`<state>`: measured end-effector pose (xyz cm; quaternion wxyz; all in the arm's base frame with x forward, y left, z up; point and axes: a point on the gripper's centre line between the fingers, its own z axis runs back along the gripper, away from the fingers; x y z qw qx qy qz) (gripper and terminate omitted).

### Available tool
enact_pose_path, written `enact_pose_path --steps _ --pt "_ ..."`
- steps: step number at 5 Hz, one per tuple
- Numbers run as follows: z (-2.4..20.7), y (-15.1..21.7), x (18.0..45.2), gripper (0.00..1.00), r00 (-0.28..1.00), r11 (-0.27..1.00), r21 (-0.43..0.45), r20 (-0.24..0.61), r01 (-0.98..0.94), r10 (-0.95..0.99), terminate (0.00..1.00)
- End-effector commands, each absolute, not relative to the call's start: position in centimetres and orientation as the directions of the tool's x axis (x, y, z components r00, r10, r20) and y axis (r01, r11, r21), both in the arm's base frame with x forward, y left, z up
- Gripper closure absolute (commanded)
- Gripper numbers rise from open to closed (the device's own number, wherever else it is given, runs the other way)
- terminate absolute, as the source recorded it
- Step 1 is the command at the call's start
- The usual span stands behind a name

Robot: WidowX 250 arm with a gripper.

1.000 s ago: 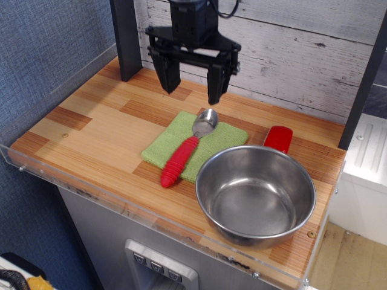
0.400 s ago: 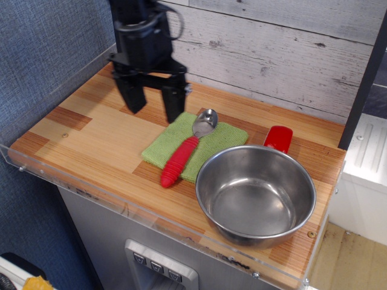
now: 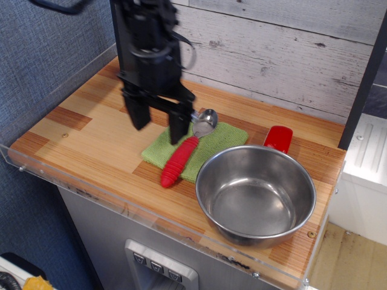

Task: Take red spoon off cloth and move to the left of cloth.

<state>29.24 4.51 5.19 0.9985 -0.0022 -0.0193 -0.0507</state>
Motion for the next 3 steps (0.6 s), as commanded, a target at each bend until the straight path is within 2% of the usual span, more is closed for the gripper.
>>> enact_pose_path --steps 1,3 --pt "5.1 3.2 29.6 0.0 0.99 0.99 0.052 0.039 0.132 -0.134 0.0" --pt "4.5 4.4 30.3 0.0 0.996 0.995 0.054 0.021 0.082 -0.083 0.0"
